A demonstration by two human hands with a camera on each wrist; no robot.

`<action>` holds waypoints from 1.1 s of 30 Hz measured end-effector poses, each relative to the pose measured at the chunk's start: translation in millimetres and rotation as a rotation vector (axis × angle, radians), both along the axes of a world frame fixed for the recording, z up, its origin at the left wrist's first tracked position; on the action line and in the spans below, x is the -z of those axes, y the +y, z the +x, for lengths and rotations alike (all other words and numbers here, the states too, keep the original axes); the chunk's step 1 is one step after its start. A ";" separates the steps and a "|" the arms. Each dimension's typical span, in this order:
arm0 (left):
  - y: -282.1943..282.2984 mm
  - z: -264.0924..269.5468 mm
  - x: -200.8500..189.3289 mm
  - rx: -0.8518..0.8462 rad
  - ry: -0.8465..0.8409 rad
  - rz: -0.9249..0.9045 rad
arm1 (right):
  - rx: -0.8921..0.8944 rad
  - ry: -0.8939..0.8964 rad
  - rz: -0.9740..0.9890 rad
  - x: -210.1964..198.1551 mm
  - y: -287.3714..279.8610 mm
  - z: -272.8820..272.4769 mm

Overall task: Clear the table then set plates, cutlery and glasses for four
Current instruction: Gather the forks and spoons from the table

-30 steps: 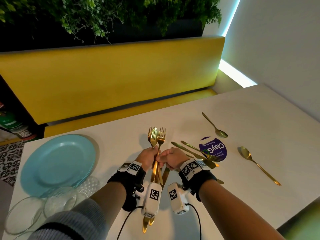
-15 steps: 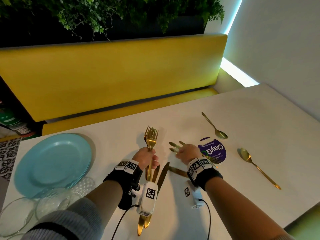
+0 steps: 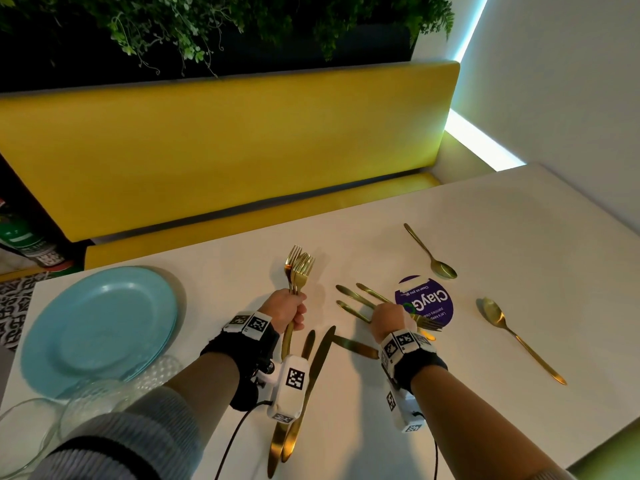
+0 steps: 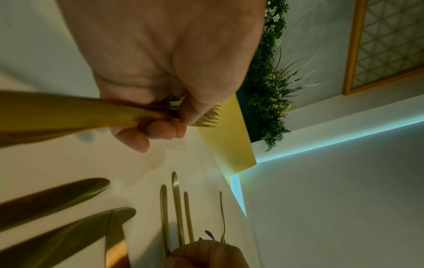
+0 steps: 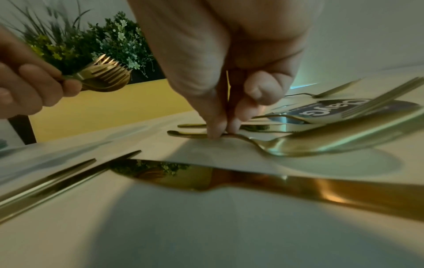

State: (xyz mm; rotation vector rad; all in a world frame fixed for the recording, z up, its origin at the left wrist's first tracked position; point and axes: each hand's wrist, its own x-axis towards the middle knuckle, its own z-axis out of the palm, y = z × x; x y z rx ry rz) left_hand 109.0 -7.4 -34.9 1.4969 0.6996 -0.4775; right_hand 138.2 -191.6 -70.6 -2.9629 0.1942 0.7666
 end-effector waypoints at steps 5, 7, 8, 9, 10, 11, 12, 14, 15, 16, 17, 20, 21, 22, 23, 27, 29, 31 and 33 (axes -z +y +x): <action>-1.5 4.5 -2.0 0.067 -0.035 0.049 | -0.098 0.018 -0.009 -3.5 -3.1 -2.7; -2.5 8.6 -1.9 0.097 -0.057 0.097 | -0.140 -0.020 -0.001 -9.8 -3.2 -2.5; -3.2 11.1 -2.2 0.107 -0.075 0.128 | -0.186 -0.050 -0.003 -14.6 -2.5 -1.4; -3.8 13.0 -3.1 0.119 -0.096 0.163 | -0.252 -0.077 -0.009 -20.6 -1.1 -0.4; -5.0 14.6 -4.9 0.128 -0.116 0.195 | -0.326 -0.104 -0.011 -27.4 0.4 0.8; -6.6 15.9 -7.4 0.138 -0.135 0.219 | -0.418 -0.127 -0.017 -34.7 2.2 1.9; -8.6 16.8 -9.3 0.160 -0.146 0.229 | -0.521 -0.150 -0.026 -41.3 4.5 2.9; -14.6 18.5 -13.6 0.217 -0.140 0.200 | -0.704 -0.183 -0.041 -52.6 9.9 5.1; -17.5 19.0 -13.6 0.256 -0.134 0.192 | -0.771 -0.191 -0.043 -57.0 13.0 5.8; -20.3 18.8 -14.0 0.284 -0.115 0.166 | -0.824 -0.200 -0.039 -61.0 16.1 6.2; -23.2 18.0 -15.8 0.315 -0.099 0.147 | -0.866 -0.207 -0.034 -63.8 18.8 6.8; -30.2 15.9 -11.6 0.376 -0.054 0.170 | -0.937 -0.208 -0.008 -68.8 24.7 7.4; -31.3 14.0 -11.3 0.393 -0.055 0.182 | -0.955 -0.201 -0.005 -69.8 26.0 7.4; -33.1 12.9 -11.9 0.443 -0.049 0.171 | -0.974 -0.194 -0.001 -70.1 27.2 8.0; -35.3 12.4 -12.4 0.511 -0.062 0.163 | -0.992 -0.190 0.003 -70.2 28.2 8.6; -38.4 11.8 -12.9 0.520 -0.032 0.132 | -1.027 -0.188 0.040 -66.2 29.4 12.0; -39.7 10.8 -11.9 0.513 -0.036 0.140 | -1.031 -0.210 0.070 -63.1 29.4 12.8; -39.8 10.5 -9.3 0.498 -0.031 0.131 | -1.007 -0.237 0.109 -58.6 29.2 13.8; -40.2 11.5 -7.7 0.465 -0.009 0.094 | -0.915 -0.253 0.157 -53.7 26.7 16.8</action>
